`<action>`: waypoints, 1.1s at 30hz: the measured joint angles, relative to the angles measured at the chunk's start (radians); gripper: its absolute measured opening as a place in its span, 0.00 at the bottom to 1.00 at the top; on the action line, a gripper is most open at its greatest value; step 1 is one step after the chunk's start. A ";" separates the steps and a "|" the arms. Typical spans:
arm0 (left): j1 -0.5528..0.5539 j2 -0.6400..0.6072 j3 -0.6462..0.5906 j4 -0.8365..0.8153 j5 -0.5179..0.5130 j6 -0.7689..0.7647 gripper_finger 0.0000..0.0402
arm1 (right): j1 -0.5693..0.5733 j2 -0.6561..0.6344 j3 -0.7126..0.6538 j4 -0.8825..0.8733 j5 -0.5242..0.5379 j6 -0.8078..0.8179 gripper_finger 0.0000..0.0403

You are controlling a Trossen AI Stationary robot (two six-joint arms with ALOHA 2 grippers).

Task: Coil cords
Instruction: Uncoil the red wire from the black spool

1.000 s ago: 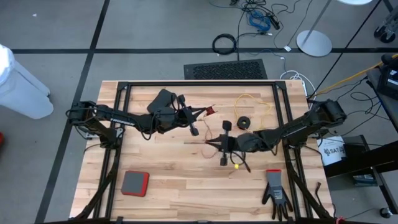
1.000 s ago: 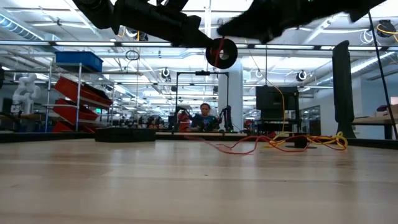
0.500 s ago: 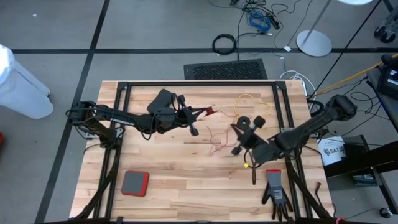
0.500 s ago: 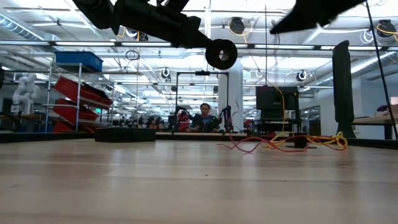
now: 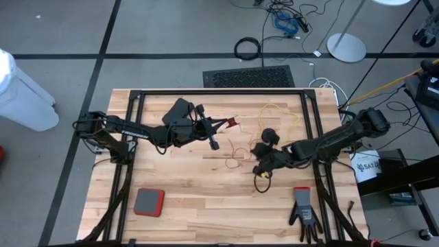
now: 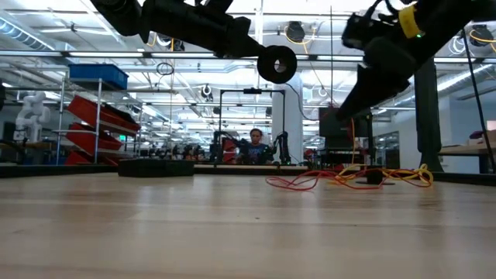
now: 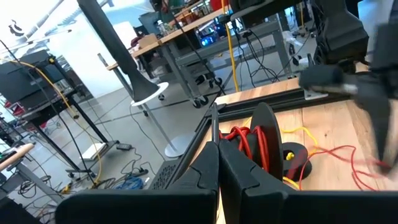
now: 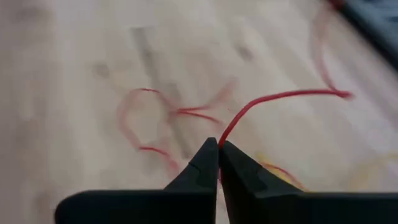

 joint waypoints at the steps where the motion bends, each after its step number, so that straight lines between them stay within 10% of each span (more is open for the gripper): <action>1: 0.000 0.000 0.000 -0.001 0.000 0.000 0.00 | -0.007 0.014 0.000 0.038 -0.039 -0.031 0.02; 19: 0.000 0.000 0.000 -0.008 0.003 0.000 0.00 | 0.001 0.075 0.000 -0.206 -0.131 0.228 0.35; 33: 0.000 0.000 0.000 -0.007 0.003 -0.001 0.00 | 0.158 0.007 0.000 -0.041 0.312 0.070 0.33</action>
